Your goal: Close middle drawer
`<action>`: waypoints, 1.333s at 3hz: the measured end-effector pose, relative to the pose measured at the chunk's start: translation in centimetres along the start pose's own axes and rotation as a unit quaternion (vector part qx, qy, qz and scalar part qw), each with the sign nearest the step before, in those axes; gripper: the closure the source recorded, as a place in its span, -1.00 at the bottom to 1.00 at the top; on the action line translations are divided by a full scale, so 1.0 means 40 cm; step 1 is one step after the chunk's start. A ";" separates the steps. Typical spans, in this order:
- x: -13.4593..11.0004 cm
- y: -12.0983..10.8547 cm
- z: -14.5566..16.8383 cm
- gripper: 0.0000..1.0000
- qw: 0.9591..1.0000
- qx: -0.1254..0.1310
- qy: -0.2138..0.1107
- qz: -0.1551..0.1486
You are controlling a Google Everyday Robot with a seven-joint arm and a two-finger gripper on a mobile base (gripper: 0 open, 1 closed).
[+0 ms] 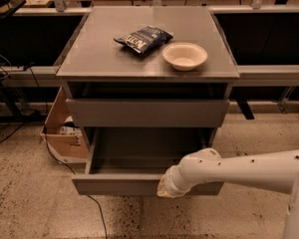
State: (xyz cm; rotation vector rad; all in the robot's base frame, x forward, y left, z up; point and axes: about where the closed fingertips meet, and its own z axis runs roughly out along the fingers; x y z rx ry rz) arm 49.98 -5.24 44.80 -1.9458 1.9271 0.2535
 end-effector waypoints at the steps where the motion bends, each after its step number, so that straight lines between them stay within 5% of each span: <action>1: 0.047 -0.006 0.079 1.00 0.999 0.013 -0.041 0.026; 2: 0.066 -0.026 0.112 1.00 0.997 0.033 -0.063 0.029; 4: 0.075 -0.124 0.147 1.00 0.995 0.089 -0.053 0.006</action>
Offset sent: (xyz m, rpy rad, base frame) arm 0.0314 -0.0122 -0.0631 0.1877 -0.0859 -0.0846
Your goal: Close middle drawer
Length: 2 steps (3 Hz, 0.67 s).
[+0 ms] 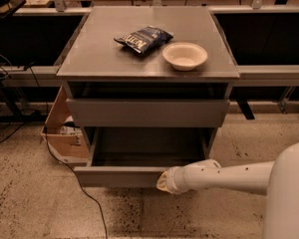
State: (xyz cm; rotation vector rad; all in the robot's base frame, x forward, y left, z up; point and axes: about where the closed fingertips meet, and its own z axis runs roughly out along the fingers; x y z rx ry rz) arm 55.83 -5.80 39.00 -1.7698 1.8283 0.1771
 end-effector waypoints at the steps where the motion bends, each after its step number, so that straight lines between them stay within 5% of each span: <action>1: -0.026 -0.074 0.021 1.00 0.999 0.034 0.001 -0.020; 2: -0.094 -0.179 0.048 1.00 0.996 0.078 -0.020 -0.035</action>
Offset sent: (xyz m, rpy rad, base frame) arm 0.1054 0.0562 0.0386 0.0512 -0.2610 -0.0212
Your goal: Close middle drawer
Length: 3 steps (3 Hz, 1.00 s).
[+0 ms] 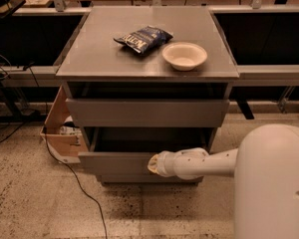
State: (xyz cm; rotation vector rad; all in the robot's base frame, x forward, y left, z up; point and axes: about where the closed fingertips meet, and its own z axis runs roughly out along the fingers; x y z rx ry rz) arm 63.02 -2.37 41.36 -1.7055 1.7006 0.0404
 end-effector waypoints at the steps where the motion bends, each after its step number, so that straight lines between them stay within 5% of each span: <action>1: -0.046 -0.062 0.028 1.00 0.999 0.026 -0.017 -0.007; 3: -0.140 -0.171 0.090 1.00 0.996 0.064 -0.056 -0.016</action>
Offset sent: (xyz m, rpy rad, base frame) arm 0.0858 0.0575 0.0392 0.1293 -0.1629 0.0076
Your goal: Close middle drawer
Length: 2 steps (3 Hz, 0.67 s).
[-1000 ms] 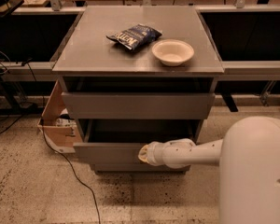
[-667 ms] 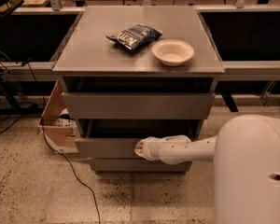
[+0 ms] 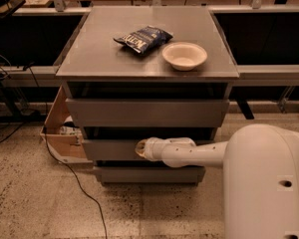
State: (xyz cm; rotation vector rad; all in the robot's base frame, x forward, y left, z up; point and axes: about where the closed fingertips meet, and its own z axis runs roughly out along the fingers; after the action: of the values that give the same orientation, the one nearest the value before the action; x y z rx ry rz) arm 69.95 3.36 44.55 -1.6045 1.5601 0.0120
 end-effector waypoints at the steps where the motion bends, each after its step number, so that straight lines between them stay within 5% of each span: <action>1: -0.019 -0.028 0.026 1.00 1.000 0.013 -0.011 0.000; 2: -0.018 -0.017 0.022 1.00 1.000 0.012 -0.012 0.004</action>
Offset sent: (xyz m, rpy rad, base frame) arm 0.0092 0.0075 0.0003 0.0569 -0.0096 -0.0130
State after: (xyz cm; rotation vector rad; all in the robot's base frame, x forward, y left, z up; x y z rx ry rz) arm 70.81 4.33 44.79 -1.5741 1.5420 0.0171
